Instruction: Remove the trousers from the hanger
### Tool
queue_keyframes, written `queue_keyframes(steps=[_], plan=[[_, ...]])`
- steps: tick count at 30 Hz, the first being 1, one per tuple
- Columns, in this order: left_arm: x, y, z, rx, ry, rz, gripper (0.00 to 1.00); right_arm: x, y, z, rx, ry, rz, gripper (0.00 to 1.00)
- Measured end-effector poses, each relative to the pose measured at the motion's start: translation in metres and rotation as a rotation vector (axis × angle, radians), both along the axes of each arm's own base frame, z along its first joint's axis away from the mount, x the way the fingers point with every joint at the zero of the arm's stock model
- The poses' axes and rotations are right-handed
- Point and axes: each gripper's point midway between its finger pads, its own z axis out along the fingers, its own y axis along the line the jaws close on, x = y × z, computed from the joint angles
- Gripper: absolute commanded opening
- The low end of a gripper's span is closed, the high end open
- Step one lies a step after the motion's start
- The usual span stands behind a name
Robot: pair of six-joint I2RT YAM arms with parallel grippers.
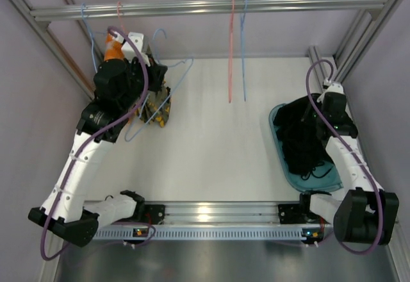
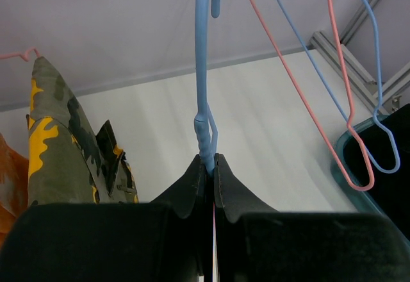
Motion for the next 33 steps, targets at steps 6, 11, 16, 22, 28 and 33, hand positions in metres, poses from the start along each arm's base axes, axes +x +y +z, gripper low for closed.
queue_keyframes(steps=[6,11,16,22,28,33], plan=[[0.028,-0.020,0.007,0.030,0.006,0.018,0.00,0.002,0.015,-0.007,0.060,0.040,0.056,0.99],[0.046,-0.042,0.014,0.019,0.013,0.008,0.00,0.002,0.018,0.029,0.054,-0.030,0.085,0.99],[0.058,-0.060,0.025,0.005,0.005,-0.001,0.00,-0.015,0.021,0.066,0.042,-0.109,0.099,0.99],[0.073,-0.077,0.052,-0.021,-0.042,0.001,0.00,-0.037,0.029,0.093,0.056,-0.150,0.132,0.99],[0.099,-0.090,0.052,-0.020,-0.055,0.030,0.00,-0.045,0.031,0.119,0.053,-0.189,0.141,0.99],[0.125,-0.105,0.036,0.013,-0.039,0.060,0.00,-0.047,0.032,0.134,0.051,-0.221,0.145,0.99]])
